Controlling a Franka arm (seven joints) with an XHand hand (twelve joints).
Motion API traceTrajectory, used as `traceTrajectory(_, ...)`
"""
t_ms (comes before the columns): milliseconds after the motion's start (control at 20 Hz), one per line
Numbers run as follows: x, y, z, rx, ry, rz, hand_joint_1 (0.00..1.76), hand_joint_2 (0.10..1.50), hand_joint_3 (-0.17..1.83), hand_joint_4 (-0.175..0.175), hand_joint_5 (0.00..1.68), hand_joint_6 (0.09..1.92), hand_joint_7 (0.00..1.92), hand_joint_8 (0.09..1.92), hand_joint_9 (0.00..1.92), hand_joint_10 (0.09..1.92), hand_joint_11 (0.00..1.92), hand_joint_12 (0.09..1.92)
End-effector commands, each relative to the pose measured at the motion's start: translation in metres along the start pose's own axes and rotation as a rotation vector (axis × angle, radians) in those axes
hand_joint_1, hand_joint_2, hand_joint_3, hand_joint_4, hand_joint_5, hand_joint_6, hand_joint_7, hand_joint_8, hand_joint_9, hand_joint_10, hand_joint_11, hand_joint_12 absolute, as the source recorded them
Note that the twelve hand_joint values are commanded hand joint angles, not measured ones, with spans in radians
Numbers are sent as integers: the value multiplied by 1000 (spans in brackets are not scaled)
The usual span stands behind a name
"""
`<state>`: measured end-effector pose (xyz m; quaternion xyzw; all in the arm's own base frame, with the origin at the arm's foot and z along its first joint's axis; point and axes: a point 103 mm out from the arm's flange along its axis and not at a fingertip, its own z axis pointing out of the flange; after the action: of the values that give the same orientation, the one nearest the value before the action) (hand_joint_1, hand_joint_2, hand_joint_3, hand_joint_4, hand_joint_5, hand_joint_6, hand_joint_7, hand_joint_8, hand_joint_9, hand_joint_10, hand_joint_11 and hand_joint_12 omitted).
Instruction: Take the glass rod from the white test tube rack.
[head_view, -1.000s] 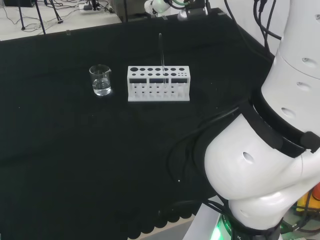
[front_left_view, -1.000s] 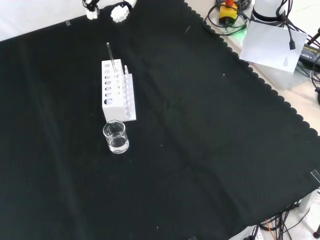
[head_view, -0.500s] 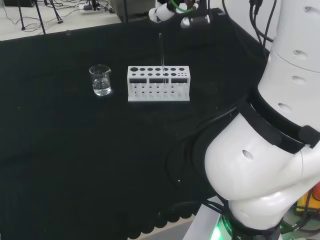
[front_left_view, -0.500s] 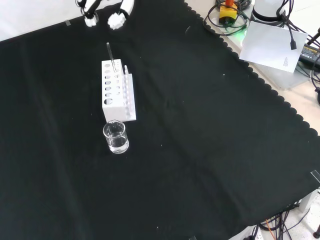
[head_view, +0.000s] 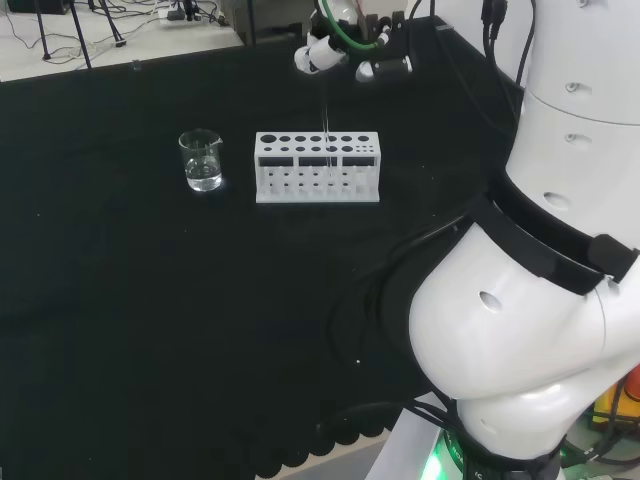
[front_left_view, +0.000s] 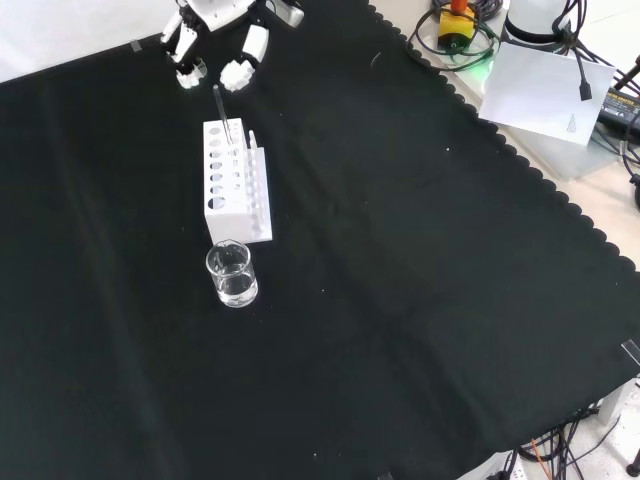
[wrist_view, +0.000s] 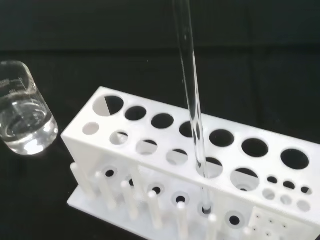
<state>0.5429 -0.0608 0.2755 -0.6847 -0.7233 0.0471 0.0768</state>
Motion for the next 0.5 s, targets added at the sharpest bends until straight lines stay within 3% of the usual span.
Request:
traceTrajectory(50,4,3,7,13,-16,-3,559,930,509,-169,419,960,898,850,1036,825,472,1326)
traceTrajectory(200,7,4,13,40,-31,6,569,931,508,-174,439,963,989,857,1109,857,482,1323)
traceTrajectory(500,12,4,22,33,-64,6,671,906,509,-175,537,943,1228,852,1322,870,536,1307)
